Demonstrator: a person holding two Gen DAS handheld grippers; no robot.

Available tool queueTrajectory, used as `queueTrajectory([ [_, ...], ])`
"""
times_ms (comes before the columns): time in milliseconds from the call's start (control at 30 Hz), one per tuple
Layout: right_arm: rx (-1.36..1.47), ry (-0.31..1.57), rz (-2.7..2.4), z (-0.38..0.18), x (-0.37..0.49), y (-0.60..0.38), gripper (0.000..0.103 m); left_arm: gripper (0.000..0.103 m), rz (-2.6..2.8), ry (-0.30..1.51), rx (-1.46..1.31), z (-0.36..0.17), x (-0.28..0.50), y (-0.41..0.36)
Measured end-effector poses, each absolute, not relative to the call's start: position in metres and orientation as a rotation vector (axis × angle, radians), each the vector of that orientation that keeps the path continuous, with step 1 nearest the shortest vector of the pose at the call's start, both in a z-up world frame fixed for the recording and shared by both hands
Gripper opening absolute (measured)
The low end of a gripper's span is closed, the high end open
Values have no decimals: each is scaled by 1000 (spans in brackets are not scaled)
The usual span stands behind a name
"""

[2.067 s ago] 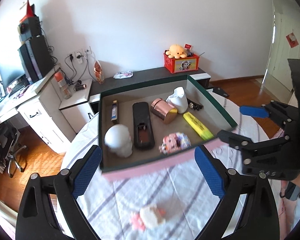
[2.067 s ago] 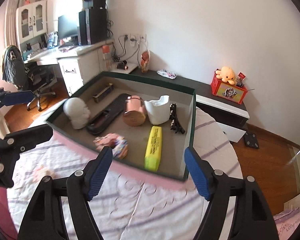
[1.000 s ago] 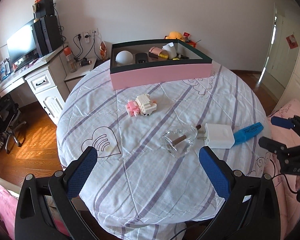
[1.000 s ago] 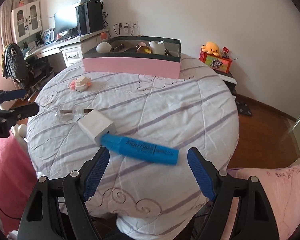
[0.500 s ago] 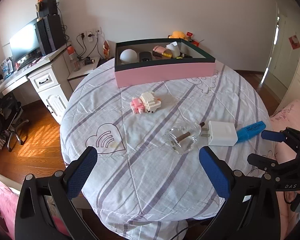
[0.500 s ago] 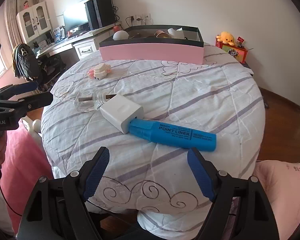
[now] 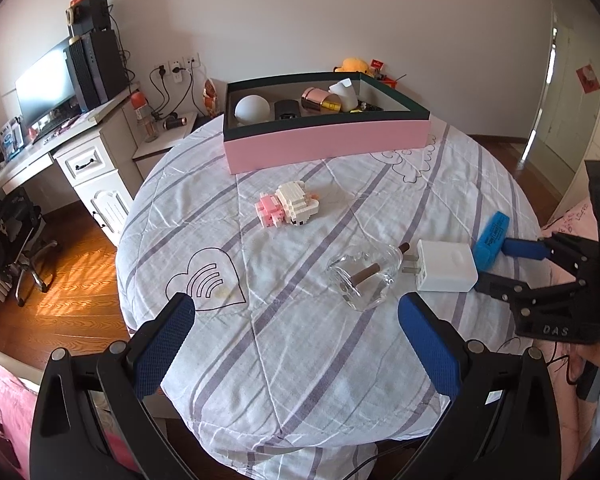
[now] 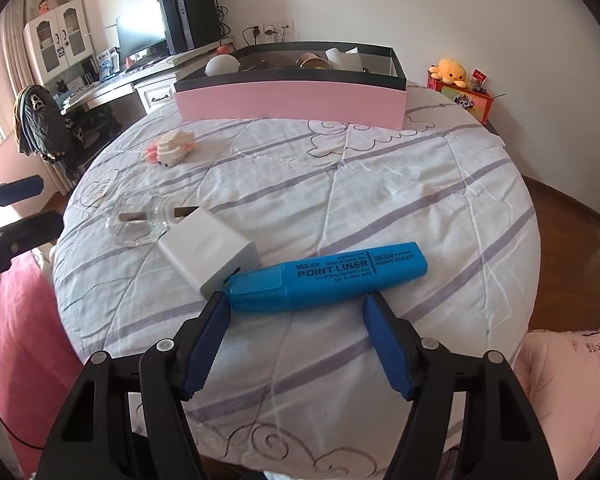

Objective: Organize rigid objects
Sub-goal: 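Move the right tool to the blue highlighter and grasp it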

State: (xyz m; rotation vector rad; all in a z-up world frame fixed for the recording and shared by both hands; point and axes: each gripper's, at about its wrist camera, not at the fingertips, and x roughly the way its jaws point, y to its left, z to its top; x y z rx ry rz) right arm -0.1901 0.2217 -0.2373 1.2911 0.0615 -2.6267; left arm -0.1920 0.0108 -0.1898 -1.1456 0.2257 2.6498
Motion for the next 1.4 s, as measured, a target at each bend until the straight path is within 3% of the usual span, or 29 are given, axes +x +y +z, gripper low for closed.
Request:
queueTrajectory([
  [267,1298,76,-2643,-239,-234,236,70,103,2648,213,-1189,-201,-202,7],
  [400,1286,-92,-2656,-235,-250,249,72,103,2653,199,-1218,-206,-210,5],
  [467,1278,-199,-2654,-236,-254,253,80,103,2654,191,-1230,-209,-215,3],
  [600,1249,-234,-2686,-237,-263,249,80,103,2658,179,-1253,-213,-226,1],
  [667,1252,-162,-2674,-239,-269,242,76,103,2659,175,-1258,-214,-230,1],
  [733,1266,-43,-2687,-239,-275,234,55,103,2658,177,-1260,-214,-234,1],
  [933,1257,153,-2665,-239,-285,222,27,103,2668,142,-1278,-215,-254,0],
  [1400,1225,141,-2667,-243,-287,224,27,103,2690,49,-1406,-242,-323,23],
])
